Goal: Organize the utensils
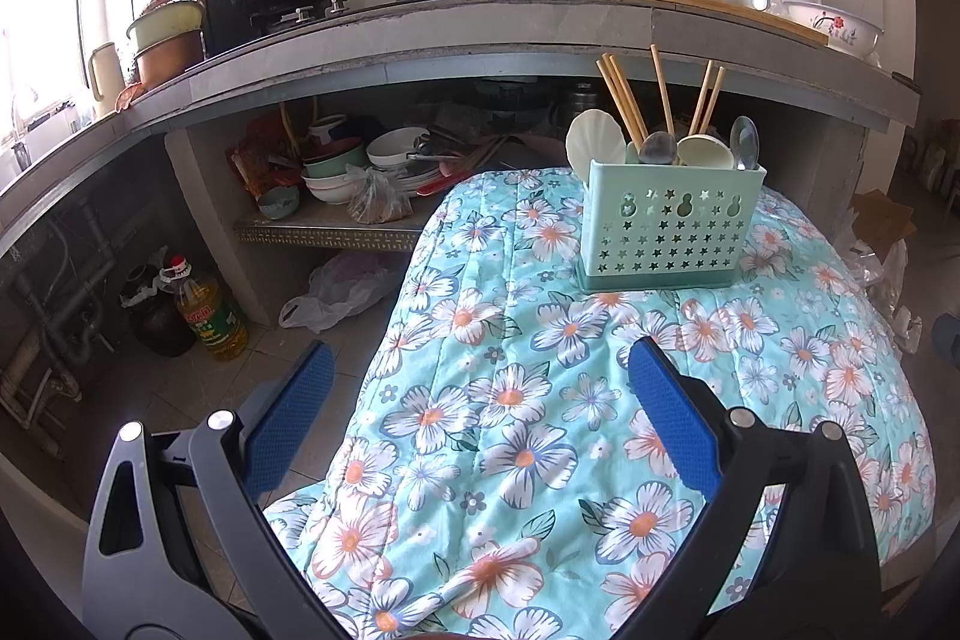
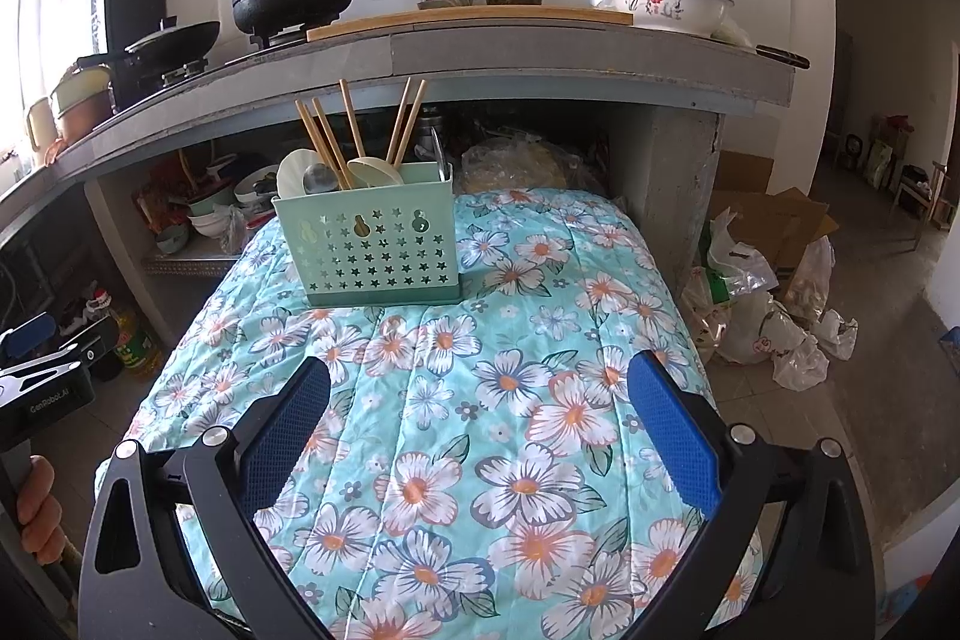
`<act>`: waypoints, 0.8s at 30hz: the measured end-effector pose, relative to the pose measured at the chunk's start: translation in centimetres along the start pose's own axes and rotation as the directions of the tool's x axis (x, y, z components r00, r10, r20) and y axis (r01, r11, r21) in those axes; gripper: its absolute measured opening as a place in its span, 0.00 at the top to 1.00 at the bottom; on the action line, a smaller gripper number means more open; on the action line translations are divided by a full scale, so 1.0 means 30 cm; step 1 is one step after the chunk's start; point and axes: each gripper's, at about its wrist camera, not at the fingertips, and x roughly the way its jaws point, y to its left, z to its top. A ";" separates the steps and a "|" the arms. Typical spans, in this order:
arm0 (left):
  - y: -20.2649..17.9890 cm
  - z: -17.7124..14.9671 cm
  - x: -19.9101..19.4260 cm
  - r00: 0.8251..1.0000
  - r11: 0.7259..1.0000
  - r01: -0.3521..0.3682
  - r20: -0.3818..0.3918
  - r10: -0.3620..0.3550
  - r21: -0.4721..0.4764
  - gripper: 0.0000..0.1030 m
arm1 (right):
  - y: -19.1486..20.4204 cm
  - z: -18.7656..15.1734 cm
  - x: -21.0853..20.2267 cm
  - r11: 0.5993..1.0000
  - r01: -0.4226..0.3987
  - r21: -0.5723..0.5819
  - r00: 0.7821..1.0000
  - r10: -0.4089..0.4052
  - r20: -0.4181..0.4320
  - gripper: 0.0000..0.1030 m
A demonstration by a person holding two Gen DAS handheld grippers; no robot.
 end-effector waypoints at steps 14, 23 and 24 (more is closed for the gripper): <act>0.001 0.001 0.002 1.000 1.000 0.001 -0.003 -0.001 0.000 0.08 | 0.001 -0.002 0.003 1.000 -0.003 0.000 1.000 0.003 0.002 0.06; -0.002 0.002 0.006 1.000 1.000 0.007 -0.002 -0.007 0.003 0.08 | 0.000 0.001 0.004 1.000 -0.007 -0.004 1.000 0.007 0.003 0.06; -0.002 0.002 0.006 1.000 1.000 0.007 -0.001 -0.007 0.003 0.08 | 0.001 0.001 0.004 1.000 -0.008 -0.004 1.000 0.008 0.003 0.06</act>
